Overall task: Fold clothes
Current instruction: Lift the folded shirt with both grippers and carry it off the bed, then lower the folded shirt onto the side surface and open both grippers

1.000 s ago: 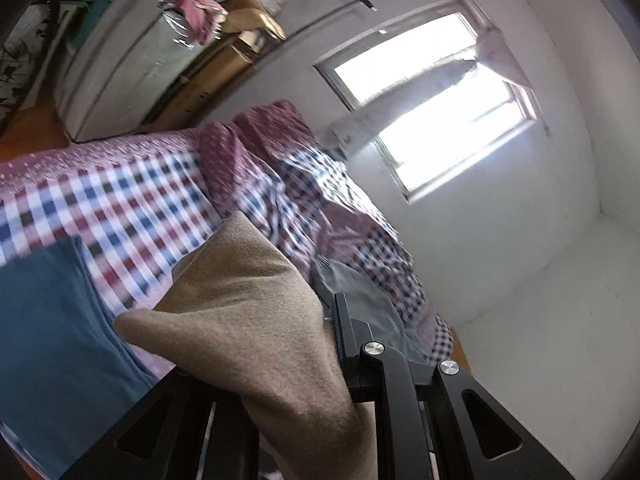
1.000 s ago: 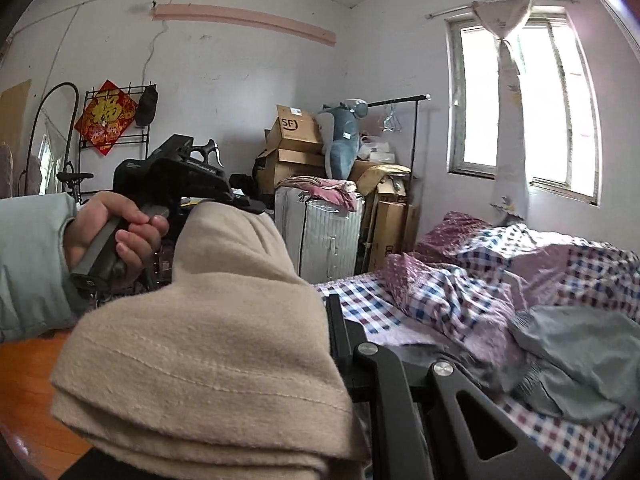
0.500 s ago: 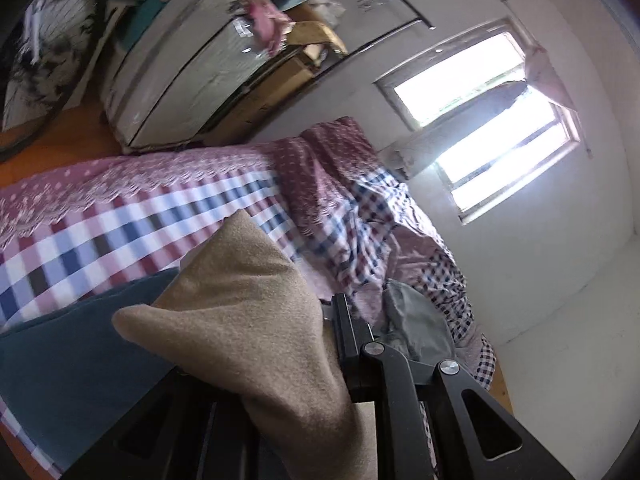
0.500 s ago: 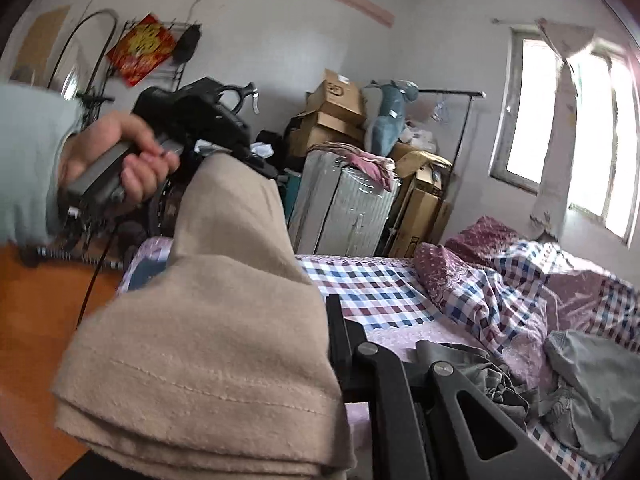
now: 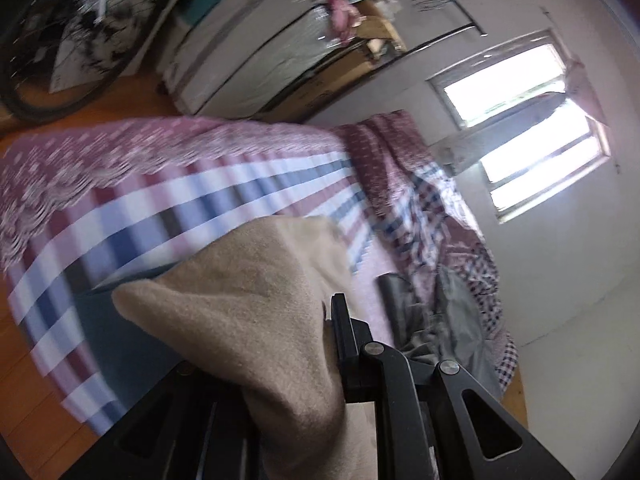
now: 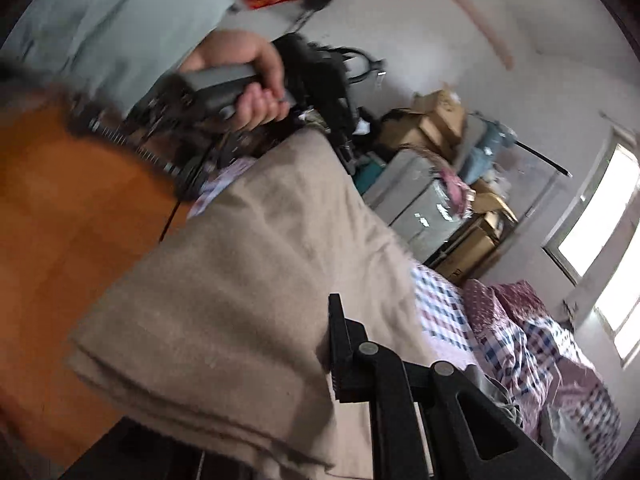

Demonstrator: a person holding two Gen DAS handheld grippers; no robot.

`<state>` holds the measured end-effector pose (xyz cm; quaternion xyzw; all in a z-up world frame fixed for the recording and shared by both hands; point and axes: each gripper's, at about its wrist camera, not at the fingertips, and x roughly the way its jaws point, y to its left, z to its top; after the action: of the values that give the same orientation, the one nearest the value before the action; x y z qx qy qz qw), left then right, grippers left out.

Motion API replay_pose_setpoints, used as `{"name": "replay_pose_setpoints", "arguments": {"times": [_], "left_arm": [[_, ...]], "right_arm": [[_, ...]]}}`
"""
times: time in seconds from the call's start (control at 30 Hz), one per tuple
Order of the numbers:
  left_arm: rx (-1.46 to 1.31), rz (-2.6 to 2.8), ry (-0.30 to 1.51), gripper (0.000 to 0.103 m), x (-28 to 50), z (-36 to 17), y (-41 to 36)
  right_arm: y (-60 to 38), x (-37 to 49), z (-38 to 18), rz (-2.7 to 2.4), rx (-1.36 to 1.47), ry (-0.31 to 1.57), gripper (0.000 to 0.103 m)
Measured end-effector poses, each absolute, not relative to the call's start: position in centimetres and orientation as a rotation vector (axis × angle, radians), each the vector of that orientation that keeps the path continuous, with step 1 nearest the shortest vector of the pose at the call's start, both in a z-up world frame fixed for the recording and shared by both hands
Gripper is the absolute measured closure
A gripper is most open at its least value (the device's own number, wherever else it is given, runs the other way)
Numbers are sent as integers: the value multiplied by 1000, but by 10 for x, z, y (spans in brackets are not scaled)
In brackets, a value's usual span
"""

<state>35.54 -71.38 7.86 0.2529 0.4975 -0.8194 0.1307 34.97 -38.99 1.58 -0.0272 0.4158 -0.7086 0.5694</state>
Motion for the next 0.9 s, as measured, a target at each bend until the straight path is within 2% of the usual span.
{"name": "replay_pose_setpoints", "arguments": {"times": [0.1, 0.17, 0.2, 0.23, 0.3, 0.37, 0.4, 0.43, 0.5, 0.73, 0.9], "left_arm": [[789, -2343, 1419, 89, 362, 55, -716], [823, -2331, 1394, 86, 366, 44, -716], [827, -2324, 1394, 81, 369, 40, -716], [828, -2318, 1394, 70, 373, 38, -716], [831, -2306, 1392, 62, 379, 36, -716], [836, -2295, 1359, 51, 386, 37, -716], [839, -2289, 1340, 39, 390, 38, -717], [833, -2282, 1333, 31, 395, 40, -717], [813, -2255, 1330, 26, 408, 44, -720], [766, -2237, 1234, 24, 445, 70, -717], [713, -2388, 1121, 21, 450, 113, -675]], "right_arm": [[-393, 357, -6, -1630, -71, 1064, 91], [-391, 356, -12, -1627, -59, 1081, 83], [-389, 355, -14, -1628, -51, 1086, 71], [-388, 354, -16, -1630, -43, 1091, 58], [-384, 352, -20, -1632, -27, 1101, 48], [-378, 349, -19, -1632, -11, 1099, 45], [-373, 348, -18, -1632, -3, 1096, 42], [-368, 347, -18, -1633, 9, 1094, 37], [-355, 343, -16, -1637, 39, 1091, 32], [-294, 334, 3, -1700, 71, 1081, 31], [-241, 319, 38, -1839, 91, 998, 29]]}}
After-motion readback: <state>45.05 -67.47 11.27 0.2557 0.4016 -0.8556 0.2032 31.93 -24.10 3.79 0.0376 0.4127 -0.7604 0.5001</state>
